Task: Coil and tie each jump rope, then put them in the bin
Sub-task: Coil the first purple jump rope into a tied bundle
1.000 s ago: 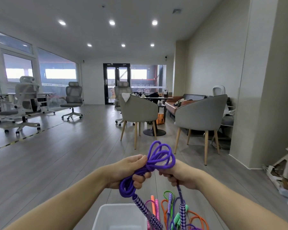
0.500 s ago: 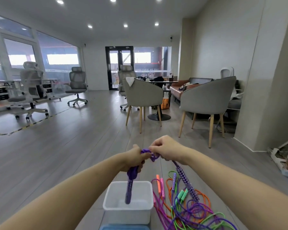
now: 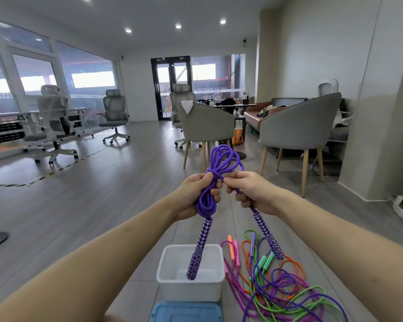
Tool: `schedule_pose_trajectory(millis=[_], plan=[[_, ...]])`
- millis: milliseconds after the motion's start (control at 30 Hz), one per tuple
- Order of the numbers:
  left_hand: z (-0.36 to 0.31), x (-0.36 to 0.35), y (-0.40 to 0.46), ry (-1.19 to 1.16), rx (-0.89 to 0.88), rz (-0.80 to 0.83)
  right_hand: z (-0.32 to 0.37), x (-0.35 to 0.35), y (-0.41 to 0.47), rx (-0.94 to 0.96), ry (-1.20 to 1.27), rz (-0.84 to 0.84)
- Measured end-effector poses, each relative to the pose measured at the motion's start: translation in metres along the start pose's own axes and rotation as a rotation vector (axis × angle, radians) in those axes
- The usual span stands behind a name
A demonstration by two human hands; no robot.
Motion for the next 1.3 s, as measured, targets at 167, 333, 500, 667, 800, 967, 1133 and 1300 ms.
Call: schedule_pose_trajectory(millis=[167, 333, 500, 667, 800, 967, 1133, 1300], plan=[[0.002, -0.001, -0.002, 0.133, 0.013, -0.053, 0.003, -0.004, -0.002, 0.06, -0.015, -0.013], [0.011, -0.004, 0.003, 0.253, -0.051, -0.065, 0.01, 0.004, -0.002, 0.095, 0.059, 0.0], [0.008, 0.0, 0.002, 0.336, -0.085, -0.068, 0.006, 0.009, -0.006, 0.036, 0.123, 0.095], [0.006, 0.002, 0.0, 0.568, -0.038, -0.013, 0.001, 0.01, -0.009, 0.102, -0.011, 0.065], [0.013, -0.003, -0.001, 0.661, -0.035, -0.021, -0.002, 0.007, -0.009, 0.118, -0.111, -0.047], [0.009, -0.008, -0.003, 0.649, -0.083, 0.007, -0.001, 0.006, -0.007, 0.157, -0.153, -0.105], [0.009, -0.004, 0.002, 0.589, -0.085, -0.031, 0.004, 0.002, -0.008, 0.165, -0.128, -0.099], [0.008, -0.004, 0.001, 0.524, -0.101, -0.011, 0.008, 0.004, -0.011, 0.12, -0.138, 0.003]])
Point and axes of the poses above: each hand's wrist, its own y-axis towards the middle knuckle, its own x-axis out of the back of the hand, z = x × y, the point moved 1 cm from there along y, towards the middle knuckle, and after that the axes turned 2 degrees about y, right-handed, at the moved point
